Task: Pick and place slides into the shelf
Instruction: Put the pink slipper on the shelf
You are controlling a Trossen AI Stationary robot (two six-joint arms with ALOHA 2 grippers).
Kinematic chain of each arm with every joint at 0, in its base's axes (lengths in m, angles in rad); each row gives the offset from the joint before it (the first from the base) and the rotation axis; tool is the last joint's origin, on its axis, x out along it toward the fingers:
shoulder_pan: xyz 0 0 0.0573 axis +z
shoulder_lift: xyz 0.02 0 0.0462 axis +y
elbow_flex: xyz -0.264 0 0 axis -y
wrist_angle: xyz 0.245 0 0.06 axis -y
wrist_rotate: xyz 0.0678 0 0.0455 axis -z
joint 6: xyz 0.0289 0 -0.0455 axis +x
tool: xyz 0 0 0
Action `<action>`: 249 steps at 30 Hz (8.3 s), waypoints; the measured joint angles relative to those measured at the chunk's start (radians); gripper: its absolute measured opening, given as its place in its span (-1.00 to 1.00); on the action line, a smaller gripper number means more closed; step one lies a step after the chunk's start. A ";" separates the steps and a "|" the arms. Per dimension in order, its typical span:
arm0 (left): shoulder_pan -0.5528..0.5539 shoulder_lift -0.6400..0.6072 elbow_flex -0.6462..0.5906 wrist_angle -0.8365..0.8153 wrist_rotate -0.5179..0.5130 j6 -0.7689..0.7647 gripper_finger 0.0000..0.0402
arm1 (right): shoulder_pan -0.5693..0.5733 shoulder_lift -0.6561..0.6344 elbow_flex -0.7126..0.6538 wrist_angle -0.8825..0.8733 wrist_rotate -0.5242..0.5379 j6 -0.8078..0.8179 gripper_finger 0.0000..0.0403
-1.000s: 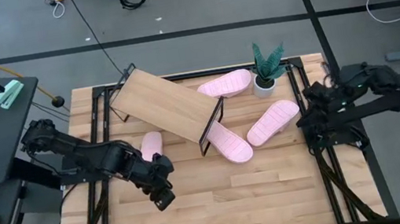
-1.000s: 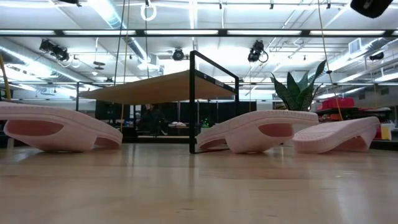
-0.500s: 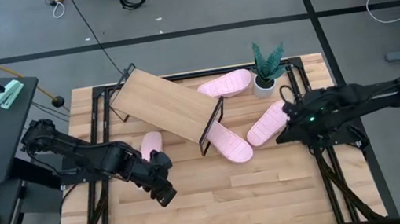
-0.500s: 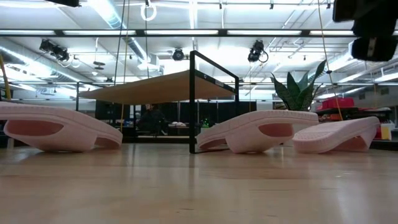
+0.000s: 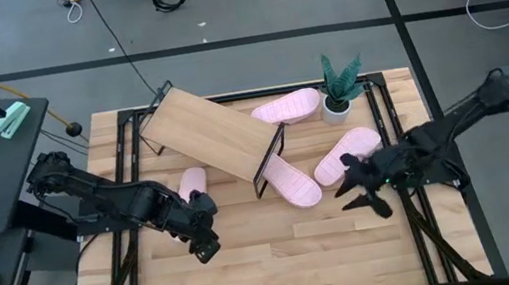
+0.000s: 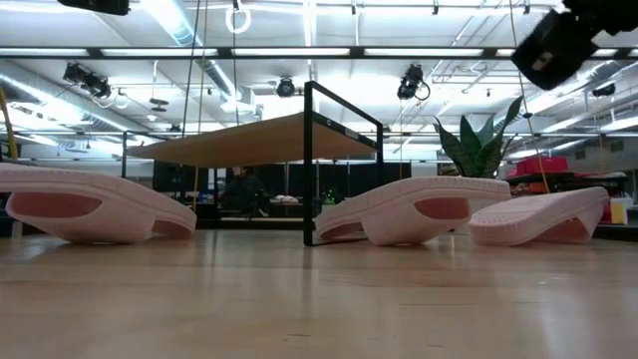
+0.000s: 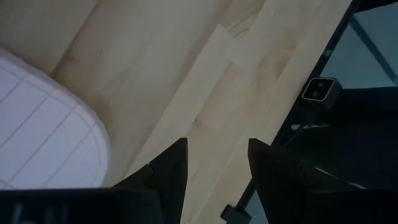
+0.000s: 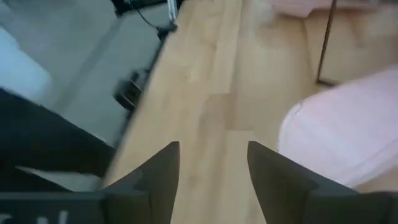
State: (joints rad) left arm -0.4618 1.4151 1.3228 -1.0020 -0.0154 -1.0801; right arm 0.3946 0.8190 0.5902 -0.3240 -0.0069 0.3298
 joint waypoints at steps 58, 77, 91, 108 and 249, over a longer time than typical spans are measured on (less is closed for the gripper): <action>-0.134 -0.001 0.000 -0.192 -0.169 -0.037 -0.14 | 0.133 0.986 0.238 -0.067 1.127 -0.345 0.01; -0.149 0.000 0.000 -0.196 -0.173 -0.034 -0.14 | 0.149 0.500 0.305 -0.638 0.664 0.059 -0.83; -0.149 0.000 0.000 -0.182 -0.197 -0.033 -0.14 | 0.221 0.322 0.927 -1.141 0.453 0.377 -0.83; -0.144 0.000 0.000 -0.017 -0.311 -0.032 -0.14 | -0.116 0.370 1.474 -1.109 0.331 0.040 -0.83; 0.153 -0.286 -0.009 0.286 -1.449 -0.238 -0.62 | -0.870 0.641 1.623 -0.800 -0.200 -0.333 0.22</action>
State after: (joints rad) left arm -0.3087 1.1286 1.3138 -0.7156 -1.4641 -1.3177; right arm -0.4751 1.4601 2.2135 -1.1240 -0.2066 -0.0036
